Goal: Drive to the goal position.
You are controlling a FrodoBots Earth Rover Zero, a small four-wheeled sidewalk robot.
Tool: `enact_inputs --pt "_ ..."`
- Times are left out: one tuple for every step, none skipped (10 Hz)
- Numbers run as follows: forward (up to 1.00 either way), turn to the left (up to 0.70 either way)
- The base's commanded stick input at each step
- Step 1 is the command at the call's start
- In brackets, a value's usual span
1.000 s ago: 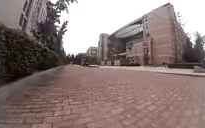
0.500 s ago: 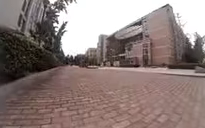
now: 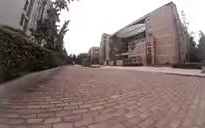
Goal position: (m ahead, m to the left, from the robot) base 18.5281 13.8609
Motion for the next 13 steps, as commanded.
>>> enact_inputs --pt "0.70 0.14" --pt "0.70 0.13" --pt "0.70 0.04" --pt "0.70 0.00" --pt "0.70 0.00" --pt "0.70 0.00" --pt "0.70 0.00" --pt "0.70 0.00" --pt "0.70 0.00" --pt "0.70 0.00" --pt "0.70 0.00" --pt "0.70 0.00" --pt "0.70 0.00"
